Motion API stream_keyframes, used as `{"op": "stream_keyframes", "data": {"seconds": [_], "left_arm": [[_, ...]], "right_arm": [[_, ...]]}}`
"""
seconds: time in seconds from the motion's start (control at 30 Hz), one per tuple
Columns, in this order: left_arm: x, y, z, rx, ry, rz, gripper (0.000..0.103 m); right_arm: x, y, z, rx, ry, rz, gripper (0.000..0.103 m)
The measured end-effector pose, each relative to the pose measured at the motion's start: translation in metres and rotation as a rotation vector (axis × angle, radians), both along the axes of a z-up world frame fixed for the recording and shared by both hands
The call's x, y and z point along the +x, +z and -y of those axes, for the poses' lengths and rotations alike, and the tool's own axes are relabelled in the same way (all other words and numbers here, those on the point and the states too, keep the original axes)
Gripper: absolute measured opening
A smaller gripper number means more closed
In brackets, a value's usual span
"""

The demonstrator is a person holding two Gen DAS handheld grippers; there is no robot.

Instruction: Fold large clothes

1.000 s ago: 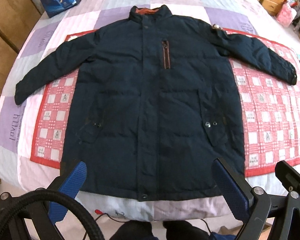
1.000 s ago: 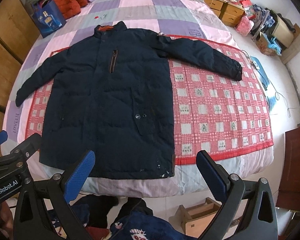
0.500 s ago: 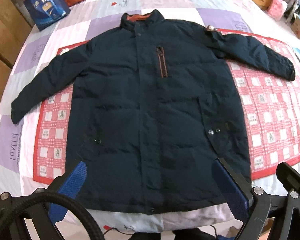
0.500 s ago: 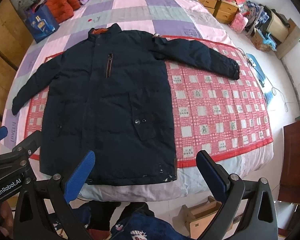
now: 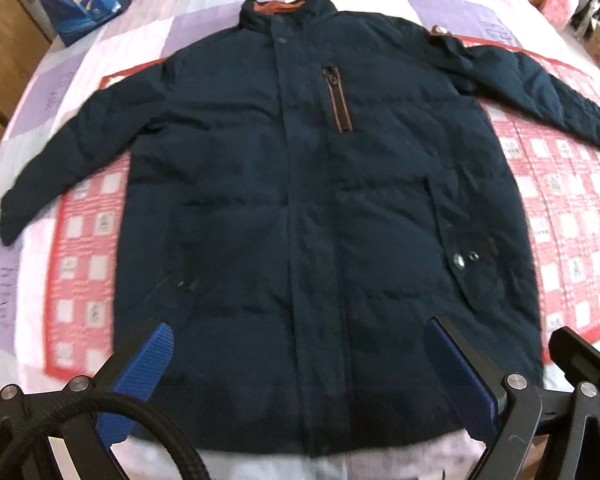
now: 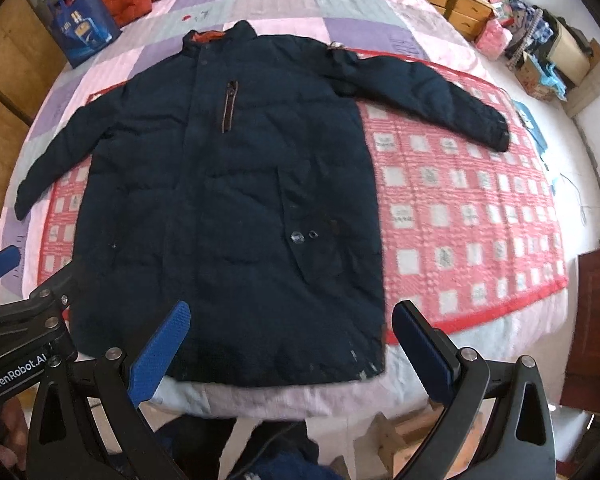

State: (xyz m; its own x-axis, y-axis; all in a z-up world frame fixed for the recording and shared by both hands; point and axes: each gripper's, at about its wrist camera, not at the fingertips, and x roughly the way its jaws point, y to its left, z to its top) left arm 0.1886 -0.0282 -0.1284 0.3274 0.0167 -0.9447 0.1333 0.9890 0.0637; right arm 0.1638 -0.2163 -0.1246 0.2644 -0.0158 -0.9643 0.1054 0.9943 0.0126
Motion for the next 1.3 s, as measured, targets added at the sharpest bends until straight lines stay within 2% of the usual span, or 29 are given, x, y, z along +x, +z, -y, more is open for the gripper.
{"op": "stream_keyframes", "data": {"seconds": [0.2, 0.33, 0.4, 0.43, 0.47, 0.5, 0.53, 0.57, 0.6, 0.63, 0.7, 0.77, 0.83, 0.9, 1.03, 1.13, 1.17, 1.3], "left_arm": [[0.031, -0.104, -0.019, -0.098, -0.053, 0.039, 0.102], [0.051, -0.178, -0.037, -0.044, -0.075, 0.039, 0.102], [0.052, -0.208, -0.051, 0.002, -0.07, 0.029, 0.102], [0.053, -0.223, -0.06, -0.005, -0.072, 0.019, 0.103], [0.052, -0.232, -0.075, -0.111, -0.089, 0.02, 0.103], [0.049, -0.234, -0.088, -0.176, -0.087, 0.043, 0.103], [0.046, -0.234, -0.098, -0.155, -0.07, 0.065, 0.103], [0.041, -0.235, -0.105, -0.171, -0.104, 0.073, 0.103], [0.036, -0.234, -0.108, -0.178, -0.138, 0.075, 0.103], [0.029, -0.234, -0.109, -0.167, -0.181, 0.074, 0.103], [0.011, -0.23, -0.11, -0.112, -0.247, 0.096, 0.103], [-0.003, -0.225, -0.125, -0.11, -0.219, 0.096, 0.103], [-0.017, -0.223, -0.14, -0.097, -0.181, 0.101, 0.103], [-0.029, -0.225, -0.157, -0.094, -0.135, 0.092, 0.103], [-0.033, -0.215, -0.176, -0.062, -0.015, 0.076, 0.103], [-0.014, -0.194, -0.166, -0.07, -0.013, 0.134, 0.103], [0.003, -0.186, -0.158, -0.076, -0.024, 0.152, 0.103], [0.091, -0.176, -0.119, -0.14, -0.035, 0.208, 0.103]], "right_arm": [[0.041, -0.1, -0.01, 0.02, 0.098, 0.047, 0.103], [0.067, -0.173, -0.024, -0.032, 0.214, 0.092, 0.103], [0.073, -0.21, -0.026, -0.061, 0.284, 0.084, 0.103], [0.073, -0.224, -0.024, -0.076, 0.307, 0.068, 0.103], [0.072, -0.235, -0.019, -0.072, 0.327, 0.063, 0.103], [0.065, -0.24, -0.008, -0.039, 0.359, 0.117, 0.103], [0.058, -0.241, 0.0, -0.044, 0.376, 0.153, 0.103], [0.051, -0.241, 0.013, -0.071, 0.386, 0.176, 0.103], [0.044, -0.241, 0.023, -0.034, 0.404, 0.187, 0.103], [0.038, -0.242, 0.035, -0.058, 0.393, 0.192, 0.103], [0.026, -0.243, 0.063, -0.101, 0.332, 0.181, 0.103], [0.017, -0.245, 0.11, -0.04, 0.183, 0.137, 0.103], [0.007, -0.247, 0.136, -0.052, 0.102, 0.099, 0.103], [0.0, -0.244, 0.145, -0.088, 0.075, 0.089, 0.103], [0.001, -0.233, 0.128, -0.199, 0.095, 0.088, 0.103], [0.019, -0.209, 0.102, -0.198, 0.148, 0.18, 0.103], [0.019, -0.199, 0.095, -0.18, 0.174, 0.216, 0.103], [0.106, -0.185, 0.034, -0.115, 0.311, 0.265, 0.103]]}}
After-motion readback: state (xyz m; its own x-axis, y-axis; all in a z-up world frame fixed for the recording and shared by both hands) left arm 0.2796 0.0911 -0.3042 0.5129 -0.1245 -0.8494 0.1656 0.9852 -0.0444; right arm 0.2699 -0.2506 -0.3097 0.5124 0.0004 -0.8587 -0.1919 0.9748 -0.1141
